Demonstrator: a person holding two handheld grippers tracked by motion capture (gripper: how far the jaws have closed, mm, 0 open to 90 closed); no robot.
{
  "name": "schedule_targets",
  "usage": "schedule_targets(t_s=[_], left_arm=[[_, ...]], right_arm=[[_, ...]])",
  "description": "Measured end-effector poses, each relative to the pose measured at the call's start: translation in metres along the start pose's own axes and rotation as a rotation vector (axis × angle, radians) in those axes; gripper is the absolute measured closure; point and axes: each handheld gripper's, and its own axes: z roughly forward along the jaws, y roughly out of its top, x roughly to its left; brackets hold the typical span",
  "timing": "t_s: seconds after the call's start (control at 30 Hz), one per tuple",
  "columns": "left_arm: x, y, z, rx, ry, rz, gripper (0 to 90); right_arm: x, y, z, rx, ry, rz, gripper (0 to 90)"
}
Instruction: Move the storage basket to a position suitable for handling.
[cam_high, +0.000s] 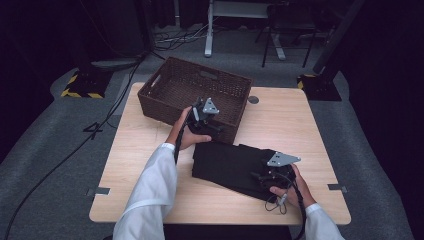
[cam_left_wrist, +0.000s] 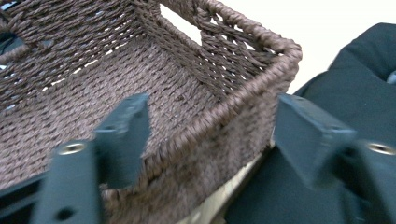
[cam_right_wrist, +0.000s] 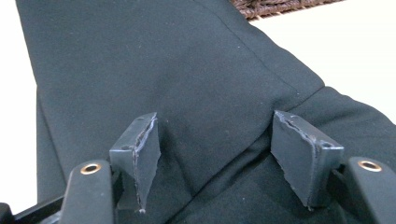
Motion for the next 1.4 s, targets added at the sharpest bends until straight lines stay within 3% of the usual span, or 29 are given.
schedule_targets(t_s=[0.07,0.13,0.2,0.33,0.4,0.53,0.6,0.7,0.93,1.1,1.13,1.17,1.4], left_arm=[[0.006,0.003,0.008,0.005,-0.047,-0.023,31.3],[0.006,0.005,0.014,0.016,-0.065,-0.006,39.9],[0.005,0.006,0.016,0.026,-0.067,0.002,41.8],[0.004,0.011,0.024,0.029,-0.133,0.0,47.7],[0.0,0.015,0.029,0.038,-0.165,0.027,53.9],[-0.012,0.021,0.04,0.015,-0.227,0.038,65.6],[-0.023,0.027,0.046,0.001,-0.227,0.055,68.7],[-0.039,0.036,0.053,0.015,-0.192,0.073,69.7],[-0.062,0.051,0.065,0.003,-0.24,0.091,70.0],[-0.092,0.068,0.079,0.005,-0.228,0.087,69.1],[-0.092,0.068,0.079,0.005,-0.228,0.087,68.6],[-0.103,0.074,0.083,0.007,-0.212,0.102,68.5],[-0.128,0.088,0.094,0.01,-0.237,0.121,66.9]], right_arm=[[0.0,-0.001,-0.001,0.001,0.009,-0.007,34.1],[0.0,-0.001,-0.002,0.004,0.01,-0.015,34.1],[0.0,-0.001,-0.002,0.006,0.014,-0.019,34.1],[0.0,-0.002,-0.004,0.001,0.027,-0.017,34.3],[0.0,-0.003,-0.006,0.006,0.04,-0.024,34.8],[0.001,-0.005,-0.009,0.009,0.057,-0.04,36.5],[0.001,-0.005,-0.01,0.011,0.068,-0.049,37.6],[0.002,-0.006,-0.012,0.014,0.085,-0.06,38.2],[0.01,-0.006,-0.014,0.025,0.103,-0.094,38.2],[0.018,-0.005,-0.013,0.025,0.133,-0.123,40.3],[0.018,-0.005,-0.013,0.025,0.133,-0.123,40.3],[0.021,-0.004,-0.012,0.024,0.147,-0.133,41.7],[0.031,-0.001,-0.009,0.024,0.142,-0.162,42.1]])
